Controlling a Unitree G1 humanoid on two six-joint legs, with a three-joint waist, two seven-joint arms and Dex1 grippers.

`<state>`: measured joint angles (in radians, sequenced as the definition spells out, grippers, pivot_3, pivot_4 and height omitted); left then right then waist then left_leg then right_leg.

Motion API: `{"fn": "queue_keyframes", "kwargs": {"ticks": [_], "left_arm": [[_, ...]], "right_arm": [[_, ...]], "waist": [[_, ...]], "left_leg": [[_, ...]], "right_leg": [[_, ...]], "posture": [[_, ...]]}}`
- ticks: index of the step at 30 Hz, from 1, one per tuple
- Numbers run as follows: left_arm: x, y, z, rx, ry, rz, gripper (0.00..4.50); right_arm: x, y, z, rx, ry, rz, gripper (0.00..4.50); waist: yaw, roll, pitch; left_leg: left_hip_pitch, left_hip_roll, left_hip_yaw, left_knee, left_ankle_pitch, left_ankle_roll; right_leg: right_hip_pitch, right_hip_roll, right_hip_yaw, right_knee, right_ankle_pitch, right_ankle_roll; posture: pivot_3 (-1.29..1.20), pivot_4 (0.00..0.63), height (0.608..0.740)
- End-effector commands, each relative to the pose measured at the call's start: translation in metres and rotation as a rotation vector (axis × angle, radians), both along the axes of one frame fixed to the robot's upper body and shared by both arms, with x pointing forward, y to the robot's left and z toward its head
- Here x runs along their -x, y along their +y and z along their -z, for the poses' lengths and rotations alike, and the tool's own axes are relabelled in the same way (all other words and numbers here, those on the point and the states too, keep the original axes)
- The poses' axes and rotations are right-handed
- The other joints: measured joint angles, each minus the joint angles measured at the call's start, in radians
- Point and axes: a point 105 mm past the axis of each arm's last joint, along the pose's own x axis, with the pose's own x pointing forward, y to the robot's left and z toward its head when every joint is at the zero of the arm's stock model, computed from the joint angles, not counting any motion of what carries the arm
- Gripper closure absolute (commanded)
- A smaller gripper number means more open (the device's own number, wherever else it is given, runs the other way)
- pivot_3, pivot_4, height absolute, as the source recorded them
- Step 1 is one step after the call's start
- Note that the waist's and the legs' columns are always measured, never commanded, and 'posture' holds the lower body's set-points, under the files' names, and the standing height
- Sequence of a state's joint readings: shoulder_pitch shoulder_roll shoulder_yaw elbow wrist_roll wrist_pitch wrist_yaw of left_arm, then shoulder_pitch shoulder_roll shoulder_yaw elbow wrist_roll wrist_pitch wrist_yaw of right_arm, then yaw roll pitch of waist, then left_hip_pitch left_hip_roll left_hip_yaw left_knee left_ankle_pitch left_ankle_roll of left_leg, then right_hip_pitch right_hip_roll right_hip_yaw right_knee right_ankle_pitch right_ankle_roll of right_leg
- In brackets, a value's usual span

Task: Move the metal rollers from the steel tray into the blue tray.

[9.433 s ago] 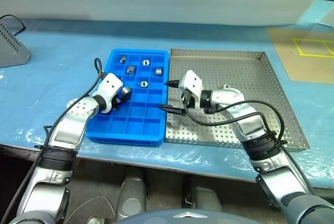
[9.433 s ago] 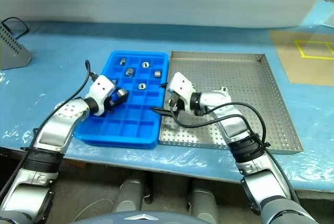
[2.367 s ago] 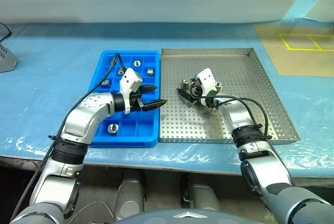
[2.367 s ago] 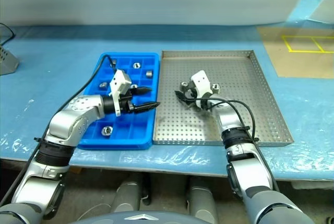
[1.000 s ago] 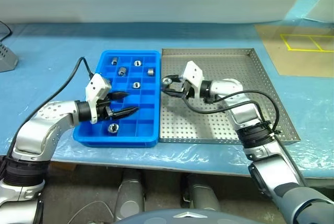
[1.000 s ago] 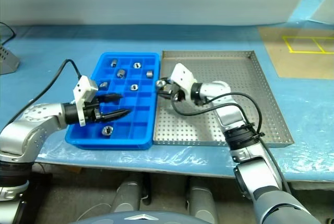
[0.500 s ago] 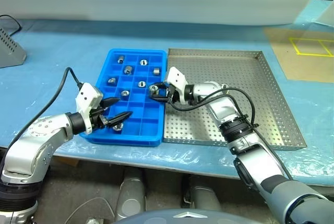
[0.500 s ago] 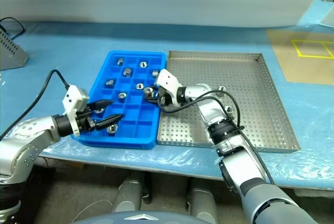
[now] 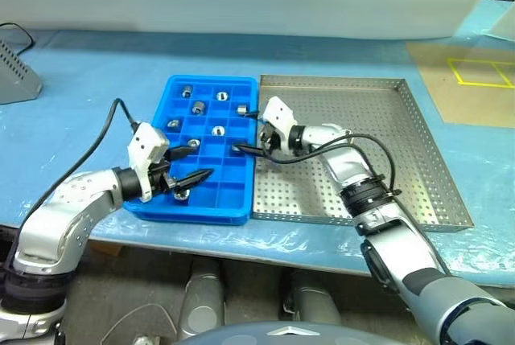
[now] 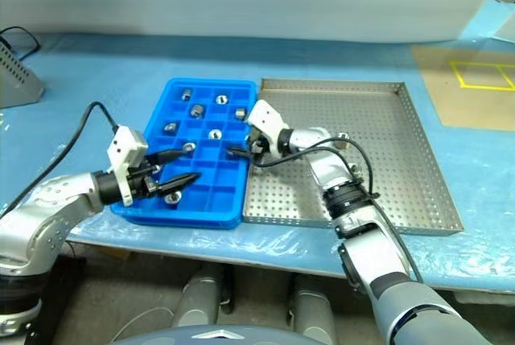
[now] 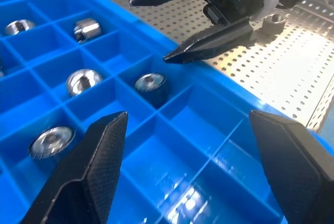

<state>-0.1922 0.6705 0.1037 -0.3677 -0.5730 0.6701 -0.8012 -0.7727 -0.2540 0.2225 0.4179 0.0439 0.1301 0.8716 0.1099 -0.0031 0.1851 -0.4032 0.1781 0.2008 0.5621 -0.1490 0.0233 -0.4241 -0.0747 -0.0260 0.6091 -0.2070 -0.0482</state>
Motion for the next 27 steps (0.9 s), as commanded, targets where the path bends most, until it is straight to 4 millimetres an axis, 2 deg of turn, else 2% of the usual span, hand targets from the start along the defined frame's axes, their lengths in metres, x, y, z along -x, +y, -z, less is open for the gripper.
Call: {"fn": "queue_keyframes", "kwargs": {"ticks": [1,6,9,11,15,18,22,27], "left_arm": [[-0.007,-0.017,-0.01,0.053,-0.029,0.074,0.56],[-0.01,-0.052,-0.01,0.087,-0.011,0.246,0.56],[-0.014,-0.063,-0.007,0.083,-0.008,0.3,0.56],[-0.015,-0.067,-0.006,0.079,-0.009,0.317,0.56],[-0.023,-0.09,-0.003,0.105,0.006,0.412,0.56],[-0.025,-0.098,-0.001,0.112,0.011,0.447,0.56],[-0.027,-0.111,0.0,0.125,0.019,0.499,0.56],[-0.029,-0.117,0.003,0.113,0.007,0.52,0.56]], "right_arm": [[0.006,-0.02,-0.03,-0.075,-0.039,0.016,0.03],[0.017,-0.063,-0.031,-0.045,-0.023,0.124,0.03],[0.02,-0.084,-0.03,-0.03,-0.016,0.201,0.03],[0.023,-0.091,-0.03,-0.029,-0.008,0.226,0.03],[0.041,-0.123,-0.026,0.002,-0.004,0.354,0.03],[0.049,-0.132,-0.019,0.009,0.022,0.4,0.03],[0.062,-0.14,0.006,0.036,0.1,0.442,0.03],[0.058,-0.153,0.024,0.035,0.14,0.516,0.03]], "waist": [[-0.005,0.0,0.0],[-0.022,-0.001,0.0],[-0.046,-0.001,0.0],[-0.067,-0.001,0.0],[-0.073,0.0,-0.001],[-0.089,0.0,-0.001],[-0.106,0.0,-0.001],[-0.133,0.001,-0.001]], "left_leg": [[0.0,0.0,0.0,0.0,0.0,0.0],[0.001,0.0,0.001,0.001,0.0,0.0],[0.001,0.0,0.001,0.001,0.0,0.0],[0.002,0.0,0.001,0.001,0.0,0.0],[0.002,0.0,0.001,0.001,0.0,0.0],[0.002,0.0,0.002,0.002,-0.001,0.002],[0.002,0.0,0.003,0.002,-0.001,0.002],[0.002,-0.001,0.003,0.004,-0.001,0.003]], "right_leg": [[0.0,0.0,0.0,0.0,0.0,0.0],[0.001,0.0,0.001,0.0,0.0,0.0],[0.001,0.0,0.001,0.0,0.0,0.0],[0.001,0.001,0.001,0.001,0.0,0.0],[0.002,0.001,0.001,0.0,0.0,0.0],[0.002,0.001,0.002,-0.001,0.0,0.0],[0.002,0.001,0.002,-0.001,0.0,0.0],[0.002,0.001,0.002,-0.001,0.001,0.001]], "posture": [[0.03,0.15,0.74],[-0.09,0.15,0.74],[-0.13,0.15,0.74],[-0.18,0.15,0.74],[-0.29,0.15,0.74],[-0.32,0.15,0.74],[-0.36,0.15,0.74],[-0.37,0.15,0.74]]}}
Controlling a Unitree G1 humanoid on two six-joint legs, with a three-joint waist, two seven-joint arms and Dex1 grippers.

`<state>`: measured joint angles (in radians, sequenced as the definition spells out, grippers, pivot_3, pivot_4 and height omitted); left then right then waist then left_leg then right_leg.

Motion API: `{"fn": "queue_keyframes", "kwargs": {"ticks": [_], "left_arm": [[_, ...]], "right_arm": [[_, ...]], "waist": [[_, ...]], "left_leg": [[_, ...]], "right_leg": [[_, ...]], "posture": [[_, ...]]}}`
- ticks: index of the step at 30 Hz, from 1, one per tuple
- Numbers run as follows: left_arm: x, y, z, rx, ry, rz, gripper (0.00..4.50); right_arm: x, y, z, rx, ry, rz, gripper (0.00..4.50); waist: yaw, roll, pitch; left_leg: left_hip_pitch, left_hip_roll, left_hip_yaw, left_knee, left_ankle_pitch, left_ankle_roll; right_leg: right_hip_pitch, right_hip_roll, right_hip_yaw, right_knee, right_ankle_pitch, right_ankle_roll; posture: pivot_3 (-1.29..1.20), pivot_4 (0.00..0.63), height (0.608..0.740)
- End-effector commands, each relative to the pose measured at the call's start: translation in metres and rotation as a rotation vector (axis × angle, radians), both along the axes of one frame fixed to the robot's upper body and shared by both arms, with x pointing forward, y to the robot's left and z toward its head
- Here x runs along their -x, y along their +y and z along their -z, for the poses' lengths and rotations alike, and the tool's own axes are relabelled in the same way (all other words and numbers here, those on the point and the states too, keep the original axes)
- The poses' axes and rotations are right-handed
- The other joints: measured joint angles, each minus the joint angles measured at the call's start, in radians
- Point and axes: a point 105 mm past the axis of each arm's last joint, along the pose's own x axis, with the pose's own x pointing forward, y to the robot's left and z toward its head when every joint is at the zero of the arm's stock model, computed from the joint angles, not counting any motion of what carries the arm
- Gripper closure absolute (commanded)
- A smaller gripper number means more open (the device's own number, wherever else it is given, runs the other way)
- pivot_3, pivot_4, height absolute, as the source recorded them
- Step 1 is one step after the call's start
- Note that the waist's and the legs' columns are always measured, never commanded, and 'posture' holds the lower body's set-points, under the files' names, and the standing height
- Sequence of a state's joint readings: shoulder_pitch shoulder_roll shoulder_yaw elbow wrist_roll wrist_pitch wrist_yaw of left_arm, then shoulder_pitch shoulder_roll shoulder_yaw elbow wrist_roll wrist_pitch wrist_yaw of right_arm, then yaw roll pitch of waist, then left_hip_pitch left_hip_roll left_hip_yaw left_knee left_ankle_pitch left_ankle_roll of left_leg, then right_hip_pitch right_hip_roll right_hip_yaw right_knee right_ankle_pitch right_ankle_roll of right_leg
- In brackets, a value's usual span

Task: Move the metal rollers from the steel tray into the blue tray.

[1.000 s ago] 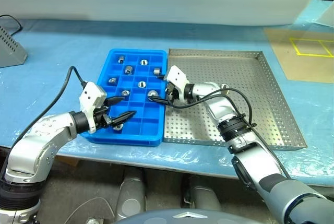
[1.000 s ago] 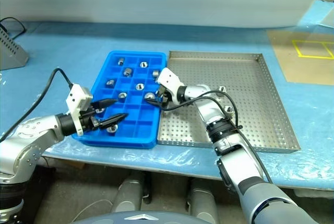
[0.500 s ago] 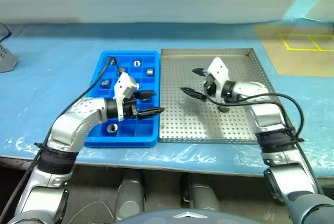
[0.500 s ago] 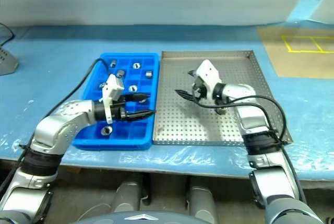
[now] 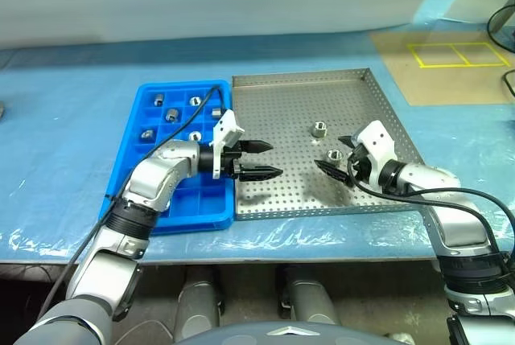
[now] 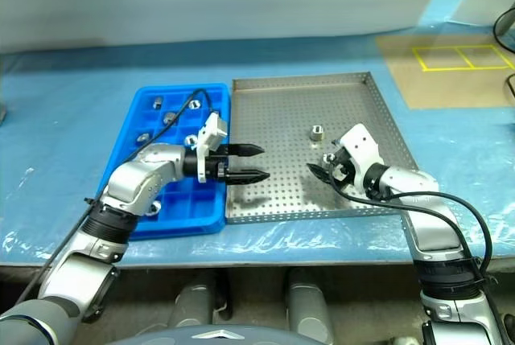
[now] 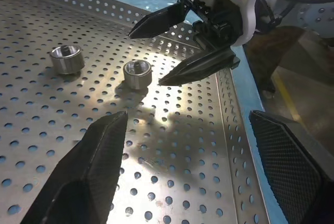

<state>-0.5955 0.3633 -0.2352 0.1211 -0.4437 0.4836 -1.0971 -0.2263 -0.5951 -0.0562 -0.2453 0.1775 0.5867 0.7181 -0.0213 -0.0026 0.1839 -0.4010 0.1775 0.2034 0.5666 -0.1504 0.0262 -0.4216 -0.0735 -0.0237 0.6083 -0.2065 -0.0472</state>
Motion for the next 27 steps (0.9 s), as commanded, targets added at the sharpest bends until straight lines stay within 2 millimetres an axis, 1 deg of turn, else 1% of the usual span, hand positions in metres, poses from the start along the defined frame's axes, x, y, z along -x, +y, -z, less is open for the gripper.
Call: {"fn": "queue_keyframes", "kwargs": {"ticks": [1,3,6,8,10,16,19,21,24,25,26,27], "left_arm": [[-0.002,-0.003,-0.008,0.003,-0.055,0.023,0.56],[-0.002,-0.004,-0.009,0.005,-0.061,0.02,0.56],[-0.004,-0.002,-0.01,0.005,-0.068,0.003,0.56],[-0.004,0.0,-0.01,-0.008,-0.081,-0.012,0.56],[-0.006,0.002,-0.004,-0.055,-0.113,-0.029,0.56],[-0.005,0.004,-0.009,-0.059,-0.12,-0.036,0.56],[-0.004,0.004,-0.012,-0.065,-0.125,-0.038,0.56],[-0.002,0.004,-0.015,-0.064,-0.127,-0.038,0.56],[-0.001,0.003,-0.019,-0.068,-0.129,-0.038,0.56],[0.0,0.002,-0.02,-0.068,-0.13,-0.039,0.56],[0.0,0.001,-0.022,-0.069,-0.131,-0.039,0.56],[0.0,0.001,-0.023,-0.07,-0.134,-0.041,0.56]], "right_arm": [[-0.004,-0.006,-0.001,-0.022,-0.021,0.032,0.03],[-0.007,-0.01,0.008,-0.055,0.004,0.058,0.03],[-0.014,-0.016,0.023,-0.052,0.028,0.098,0.03],[-0.016,-0.013,0.029,-0.095,0.05,0.097,0.03],[-0.018,-0.01,0.036,-0.137,0.072,0.104,0.03],[-0.022,-0.007,0.043,-0.123,0.068,0.101,0.03],[-0.022,-0.007,0.043,-0.111,0.062,0.089,0.65],[-0.024,-0.01,0.042,-0.091,0.057,0.104,1.32],[-0.017,-0.004,0.039,-0.128,0.069,0.049,2.29],[-0.019,-0.004,0.04,-0.109,0.064,0.062,2.65],[-0.021,-0.006,0.042,-0.094,0.063,0.083,2.87],[-0.022,-0.006,0.043,-0.089,0.065,0.085,2.87]], "waist": [[-0.002,0.0,0.0],[-0.002,0.0,0.0],[-0.001,0.0,0.0],[0.0,0.0,0.0],[-0.001,0.0,0.0],[0.005,0.0,0.0],[0.005,0.0,0.0],[0.005,0.0,0.0],[0.006,0.0,0.0],[0.006,0.0,0.0],[0.005,0.0,0.0],[0.005,0.0,0.0]], "left_leg": [[0.0,0.0,0.0,0.0,0.0,0.0],[0.0,0.0,0.0,0.001,0.0,0.0],[0.0,0.0,0.0,0.002,-0.001,0.001],[-0.001,0.0,0.0,0.003,-0.002,0.002],[-0.001,0.0,0.0,0.004,-0.002,0.003],[-0.001,0.001,0.0,0.004,-0.002,0.003],[-0.001,0.0,0.0,0.005,-0.002,0.003],[0.0,0.001,0.0,0.005,-0.002,0.003],[0.0,0.001,0.0,0.005,-0.002,0.003],[0.0,0.001,0.0,0.005,-0.002,0.003],[0.0,0.001,0.0,0.005,-0.002,0.003],[0.0,0.001,0.0,0.005,-0.002,0.003]], "right_leg": [[0.0,0.0,0.0,0.0,0.0,0.0],[0.001,0.0,0.0,0.0,0.0,0.0],[0.002,0.0,-0.001,0.0,0.0,0.0],[0.002,0.0,-0.001,0.0,0.0,0.0],[0.002,0.0,-0.001,0.0,0.0,0.0],[0.002,0.0,-0.001,0.0,0.0,0.0],[0.003,-0.001,-0.001,0.0,0.0,0.0],[0.003,0.0,-0.001,0.0,0.0,0.0],[0.003,0.0,-0.001,0.0,0.0,0.0],[0.003,0.0,-0.001,0.0,0.0,0.0],[0.003,0.0,-0.001,0.0,0.0,0.0],[0.003,0.0,-0.001,0.0,0.0,0.0]], "posture": [[-0.37,0.15,0.74],[-0.36,0.15,0.74],[-0.34,0.15,0.74],[-0.34,0.15,0.74],[-0.32,0.15,0.74],[-0.31,0.15,0.74],[-0.3,0.15,0.74],[-0.3,0.15,0.74],[-0.3,0.15,0.74],[-0.3,0.15,0.74],[-0.3,0.15,0.74],[-0.3,0.15,0.74]]}}
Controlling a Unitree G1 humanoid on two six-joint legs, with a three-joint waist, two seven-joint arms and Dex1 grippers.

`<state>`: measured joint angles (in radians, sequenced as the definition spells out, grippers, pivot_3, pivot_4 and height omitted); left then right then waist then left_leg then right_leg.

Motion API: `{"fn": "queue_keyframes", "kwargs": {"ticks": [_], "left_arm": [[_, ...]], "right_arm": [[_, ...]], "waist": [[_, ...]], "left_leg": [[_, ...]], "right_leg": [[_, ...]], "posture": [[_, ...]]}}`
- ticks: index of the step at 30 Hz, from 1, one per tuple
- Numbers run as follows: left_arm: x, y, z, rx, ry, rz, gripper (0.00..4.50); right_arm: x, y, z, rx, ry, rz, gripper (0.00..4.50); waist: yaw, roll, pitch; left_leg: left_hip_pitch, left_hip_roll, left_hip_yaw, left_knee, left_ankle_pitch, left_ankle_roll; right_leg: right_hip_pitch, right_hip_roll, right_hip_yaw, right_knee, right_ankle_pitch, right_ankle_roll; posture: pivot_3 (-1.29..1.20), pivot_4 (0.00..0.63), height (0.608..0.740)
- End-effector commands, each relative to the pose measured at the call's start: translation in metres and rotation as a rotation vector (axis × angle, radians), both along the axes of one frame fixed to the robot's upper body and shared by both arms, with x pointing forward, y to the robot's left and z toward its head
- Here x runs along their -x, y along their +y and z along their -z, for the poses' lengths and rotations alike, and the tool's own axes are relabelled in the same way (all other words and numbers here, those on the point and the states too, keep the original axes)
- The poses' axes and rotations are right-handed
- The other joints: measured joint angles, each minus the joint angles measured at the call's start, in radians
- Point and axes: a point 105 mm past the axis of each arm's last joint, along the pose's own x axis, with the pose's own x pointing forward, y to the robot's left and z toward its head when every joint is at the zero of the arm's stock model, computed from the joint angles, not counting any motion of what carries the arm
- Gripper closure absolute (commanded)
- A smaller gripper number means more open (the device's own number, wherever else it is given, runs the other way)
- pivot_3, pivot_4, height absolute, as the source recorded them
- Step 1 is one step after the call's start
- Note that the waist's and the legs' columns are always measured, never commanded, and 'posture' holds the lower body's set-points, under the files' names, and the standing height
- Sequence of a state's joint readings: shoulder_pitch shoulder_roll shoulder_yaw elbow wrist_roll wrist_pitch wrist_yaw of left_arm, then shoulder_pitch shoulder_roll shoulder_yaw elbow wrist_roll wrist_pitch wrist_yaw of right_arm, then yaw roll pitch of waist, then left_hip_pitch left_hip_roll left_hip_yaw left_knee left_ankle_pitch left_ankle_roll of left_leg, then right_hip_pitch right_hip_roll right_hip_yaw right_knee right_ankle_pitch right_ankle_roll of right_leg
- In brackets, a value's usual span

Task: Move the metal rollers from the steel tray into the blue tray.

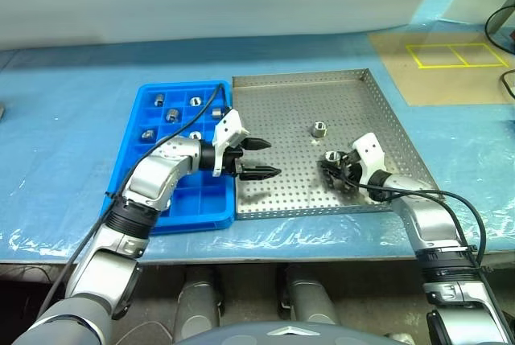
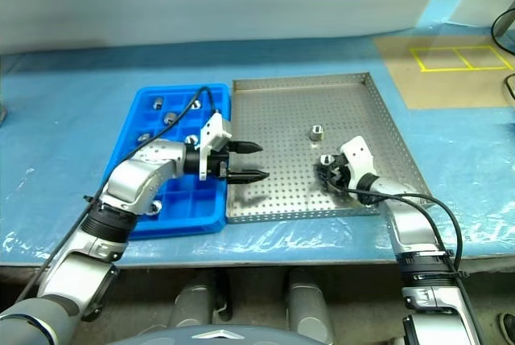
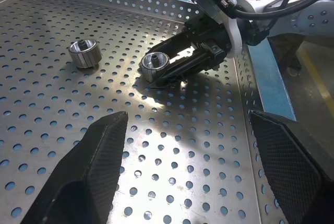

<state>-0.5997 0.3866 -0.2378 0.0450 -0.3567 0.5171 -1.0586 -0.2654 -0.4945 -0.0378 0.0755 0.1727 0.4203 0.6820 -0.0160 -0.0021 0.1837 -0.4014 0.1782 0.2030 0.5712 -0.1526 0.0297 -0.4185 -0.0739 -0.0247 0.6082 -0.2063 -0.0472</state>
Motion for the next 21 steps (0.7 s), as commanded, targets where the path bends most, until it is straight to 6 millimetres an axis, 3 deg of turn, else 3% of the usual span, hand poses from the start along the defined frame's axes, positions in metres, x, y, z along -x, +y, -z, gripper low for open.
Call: {"fn": "queue_keyframes", "kwargs": {"ticks": [1,6,9,12,17,21], "left_arm": [[0.002,-0.003,-0.021,0.024,-0.06,0.009,0.56],[-0.004,0.002,-0.033,0.015,-0.1,-0.03,0.56],[-0.01,0.014,-0.04,0.015,-0.119,-0.082,0.56],[-0.009,0.034,-0.048,0.029,-0.129,-0.137,0.56],[-0.004,0.068,-0.043,0.008,-0.138,-0.236,0.56],[-0.001,0.087,-0.039,-0.004,-0.142,-0.306,0.56]], "right_arm": [[-0.002,0.004,-0.006,0.016,-0.027,-0.017,2.87],[-0.007,0.012,-0.026,0.035,-0.087,-0.047,2.87],[-0.005,0.035,-0.058,-0.005,-0.161,-0.144,2.87],[0.005,0.071,-0.083,-0.015,-0.205,-0.317,2.87],[0.023,0.122,-0.093,-0.03,-0.201,-0.572,2.87],[0.025,0.142,-0.095,-0.035,-0.2,-0.668,2.87]], "waist": [[0.0,0.0,0.0],[0.0,0.0,0.0],[-0.002,0.0,0.0],[-0.004,0.0,0.0],[0.014,0.001,0.0],[0.042,0.001,0.0]], "left_leg": [[0.0,0.0,0.0,0.0,0.0,0.0],[0.0,0.0,0.0,0.0,0.0,0.0],[0.0,0.0,0.0,0.0,0.0,0.0],[0.0,0.001,0.0,-0.002,0.0,-0.001],[0.0,0.001,0.0,-0.006,0.001,-0.002],[-0.002,0.001,0.0,-0.006,0.001,-0.002]], "right_leg": [[0.0,0.0,0.0,0.0,0.0,0.0],[0.0,0.0,0.0,0.0,0.0,0.0],[0.0,0.0,0.0,0.0,0.0,0.0],[-0.002,0.001,0.0,0.001,0.0,0.0],[-0.002,0.001,-0.001,-0.001,0.0,-0.001],[-0.004,0.0,-0.001,-0.001,0.0,-0.001]], "posture": [[-0.3,0.15,0.74],[-0.28,0.15,0.74],[-0.26,0.15,0.74],[-0.22,0.15,0.74],[-0.1,0.15,0.74],[0.01,0.15,0.74]]}}
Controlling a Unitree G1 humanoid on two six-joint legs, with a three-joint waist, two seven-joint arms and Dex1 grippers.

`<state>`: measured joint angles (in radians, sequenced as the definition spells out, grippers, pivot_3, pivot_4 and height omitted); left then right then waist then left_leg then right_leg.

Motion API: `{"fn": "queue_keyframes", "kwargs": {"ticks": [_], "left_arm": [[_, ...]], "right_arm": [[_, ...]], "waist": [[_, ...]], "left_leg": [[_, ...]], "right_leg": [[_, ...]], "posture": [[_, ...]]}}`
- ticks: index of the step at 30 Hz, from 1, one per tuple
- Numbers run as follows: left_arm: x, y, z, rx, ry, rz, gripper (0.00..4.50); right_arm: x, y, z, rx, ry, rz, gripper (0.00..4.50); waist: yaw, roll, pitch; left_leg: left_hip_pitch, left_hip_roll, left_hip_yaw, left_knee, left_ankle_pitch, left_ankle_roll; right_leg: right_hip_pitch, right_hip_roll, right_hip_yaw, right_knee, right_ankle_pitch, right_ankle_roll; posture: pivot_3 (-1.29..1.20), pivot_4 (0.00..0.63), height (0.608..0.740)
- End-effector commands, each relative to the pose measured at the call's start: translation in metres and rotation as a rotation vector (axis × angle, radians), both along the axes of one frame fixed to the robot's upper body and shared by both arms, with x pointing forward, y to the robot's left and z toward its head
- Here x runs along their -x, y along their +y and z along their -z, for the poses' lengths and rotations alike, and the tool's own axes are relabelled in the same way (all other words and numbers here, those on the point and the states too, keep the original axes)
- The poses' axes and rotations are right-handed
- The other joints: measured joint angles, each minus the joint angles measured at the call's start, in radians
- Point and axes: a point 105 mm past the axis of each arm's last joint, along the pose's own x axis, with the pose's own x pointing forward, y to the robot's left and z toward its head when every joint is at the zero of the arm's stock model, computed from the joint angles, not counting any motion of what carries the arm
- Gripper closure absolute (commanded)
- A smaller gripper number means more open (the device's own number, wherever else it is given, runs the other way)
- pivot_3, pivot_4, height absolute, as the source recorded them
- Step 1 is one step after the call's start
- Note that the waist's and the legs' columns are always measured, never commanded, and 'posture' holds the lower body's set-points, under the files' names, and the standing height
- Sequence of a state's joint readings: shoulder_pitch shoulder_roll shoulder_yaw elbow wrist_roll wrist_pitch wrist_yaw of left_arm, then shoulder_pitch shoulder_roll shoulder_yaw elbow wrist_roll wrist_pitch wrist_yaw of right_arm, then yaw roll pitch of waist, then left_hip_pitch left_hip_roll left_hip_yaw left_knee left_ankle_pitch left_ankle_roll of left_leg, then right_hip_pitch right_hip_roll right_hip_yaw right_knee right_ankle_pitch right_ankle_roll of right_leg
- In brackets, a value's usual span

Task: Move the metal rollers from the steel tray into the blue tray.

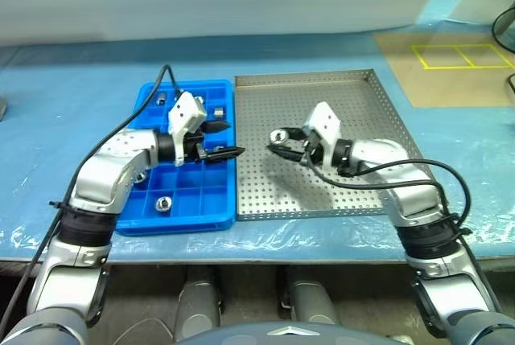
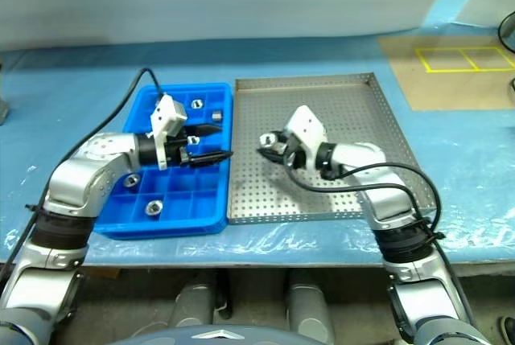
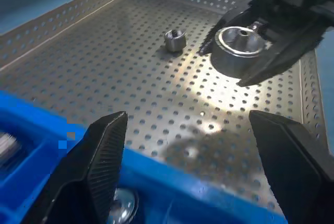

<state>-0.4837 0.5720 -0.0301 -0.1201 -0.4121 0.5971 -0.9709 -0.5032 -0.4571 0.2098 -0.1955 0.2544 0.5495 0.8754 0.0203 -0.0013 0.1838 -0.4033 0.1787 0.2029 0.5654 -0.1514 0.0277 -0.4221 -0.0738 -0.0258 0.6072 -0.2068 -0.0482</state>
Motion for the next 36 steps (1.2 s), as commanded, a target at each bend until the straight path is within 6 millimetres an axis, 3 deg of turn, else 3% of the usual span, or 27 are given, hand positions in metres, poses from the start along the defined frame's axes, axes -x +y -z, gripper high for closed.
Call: {"fn": "queue_keyframes", "kwargs": {"ticks": [1,8,12,17,22,28,36], "left_arm": [[0.008,0.018,-0.014,0.004,-0.075,-0.058,0.56],[0.032,0.059,-0.004,-0.03,-0.065,-0.238,0.56],[0.047,0.061,0.001,-0.023,-0.05,-0.284,0.56],[0.061,0.061,0.005,-0.009,-0.03,-0.304,0.56],[0.061,0.063,0.008,-0.012,-0.022,-0.314,0.56],[0.054,0.054,0.01,-0.002,-0.021,-0.274,0.56],[0.033,0.036,0.008,0.014,-0.032,-0.172,0.56]], "right_arm": [[0.002,0.022,-0.015,-0.024,-0.044,-0.113,2.87],[0.012,0.057,-0.007,-0.065,0.074,-0.315,2.87],[0.02,0.063,0.005,-0.108,0.242,-0.367,2.87],[0.024,0.06,0.02,-0.074,0.293,-0.392,2.87],[0.024,0.057,0.026,-0.062,0.304,-0.393,2.87],[0.021,0.049,0.03,-0.046,0.308,-0.344,0.85],[0.003,0.026,0.019,-0.048,0.188,-0.177,0.85]], "waist": [[0.014,0.0,0.0],[0.053,-0.001,0.0],[0.088,-0.001,0.0],[0.123,-0.001,0.0],[0.134,-0.001,0.0],[0.132,-0.001,0.0],[0.128,-0.001,0.0]], "left_leg": [[0.0,0.0,0.0,0.0,0.0,0.0],[0.001,0.001,-0.002,-0.003,0.001,-0.003],[0.001,0.0,-0.002,-0.003,0.001,-0.003],[0.001,0.0,-0.003,-0.003,0.001,-0.003],[0.002,0.0,-0.003,-0.004,0.002,-0.004],[0.002,0.0,-0.003,-0.004,0.002,-0.005],[0.002,0.0,-0.003,-0.004,0.003,-0.005]], "right_leg": [[0.0,0.0,0.0,0.0,0.0,0.0],[0.0,-0.001,-0.001,0.001,0.0,0.0],[0.0,-0.001,-0.001,0.0,0.0,0.0],[0.0,-0.001,-0.001,0.001,0.0,0.0],[0.0,-0.001,-0.001,0.001,-0.004,0.006],[0.0,-0.001,-0.001,0.001,-0.003,0.005],[0.0,-0.001,-0.001,0.001,-0.001,0.002]], "posture": [[0.04,0.15,0.74],[0.21,0.15,0.74],[0.27,0.15,0.74],[0.3,0.15,0.74],[0.29,0.15,0.74],[0.24,0.15,0.74],[0.09,0.15,0.74]]}}
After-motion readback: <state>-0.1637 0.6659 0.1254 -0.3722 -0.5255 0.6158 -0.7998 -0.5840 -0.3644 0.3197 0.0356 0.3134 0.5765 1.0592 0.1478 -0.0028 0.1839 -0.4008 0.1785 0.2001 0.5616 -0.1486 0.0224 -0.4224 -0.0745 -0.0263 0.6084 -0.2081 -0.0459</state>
